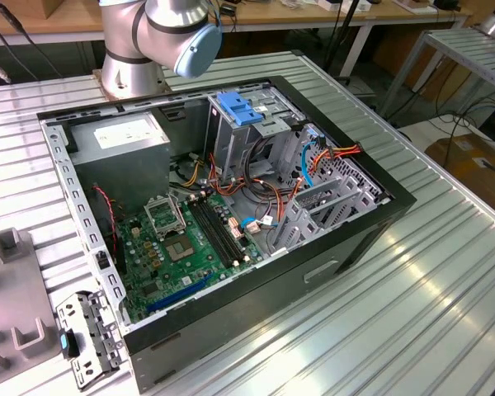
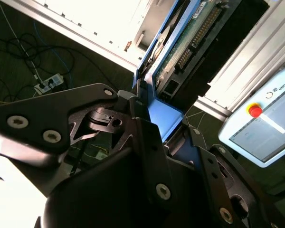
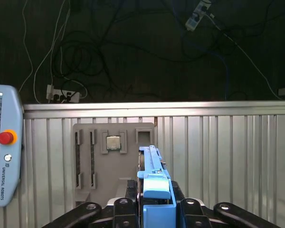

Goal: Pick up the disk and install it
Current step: 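Pick up the disk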

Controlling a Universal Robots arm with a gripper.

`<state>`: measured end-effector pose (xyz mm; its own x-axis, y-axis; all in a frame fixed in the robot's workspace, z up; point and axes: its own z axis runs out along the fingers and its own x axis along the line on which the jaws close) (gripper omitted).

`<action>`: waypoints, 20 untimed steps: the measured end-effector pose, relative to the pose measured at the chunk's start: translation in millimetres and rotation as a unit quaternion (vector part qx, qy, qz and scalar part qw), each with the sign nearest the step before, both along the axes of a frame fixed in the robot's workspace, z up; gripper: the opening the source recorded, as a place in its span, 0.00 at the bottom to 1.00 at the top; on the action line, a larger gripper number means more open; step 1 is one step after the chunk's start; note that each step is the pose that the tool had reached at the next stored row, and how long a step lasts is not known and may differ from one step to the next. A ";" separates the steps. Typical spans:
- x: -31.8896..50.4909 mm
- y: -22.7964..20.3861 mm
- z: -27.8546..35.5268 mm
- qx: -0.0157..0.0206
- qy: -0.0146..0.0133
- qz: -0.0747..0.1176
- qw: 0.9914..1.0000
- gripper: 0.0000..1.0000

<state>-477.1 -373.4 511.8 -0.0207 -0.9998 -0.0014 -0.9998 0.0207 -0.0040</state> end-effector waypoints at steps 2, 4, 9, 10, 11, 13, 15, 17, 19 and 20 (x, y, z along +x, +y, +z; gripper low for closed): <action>0.0 0.0 -0.1 0.000 0.000 0.000 1.000 0.37; 0.0 0.0 0.0 0.000 0.000 0.000 1.000 0.37; 0.2 0.0 0.0 0.000 0.000 0.000 1.000 0.37; 0.6 0.0 0.0 0.000 0.000 0.000 1.000 0.37; 1.0 0.0 0.1 0.000 0.000 0.000 1.000 0.37; 2.3 0.0 0.1 0.000 0.000 0.000 1.000 0.37; 3.7 0.0 0.1 0.000 0.000 0.000 1.000 0.37; 5.9 0.0 0.0 0.000 0.000 0.000 1.000 0.37; 7.6 0.0 0.0 0.000 0.000 0.000 1.000 0.37; 8.5 0.0 0.1 0.000 0.000 0.000 1.000 0.37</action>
<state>-468.5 -373.4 511.9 -0.0207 -0.9998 -0.0015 -0.9998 0.0207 -0.0040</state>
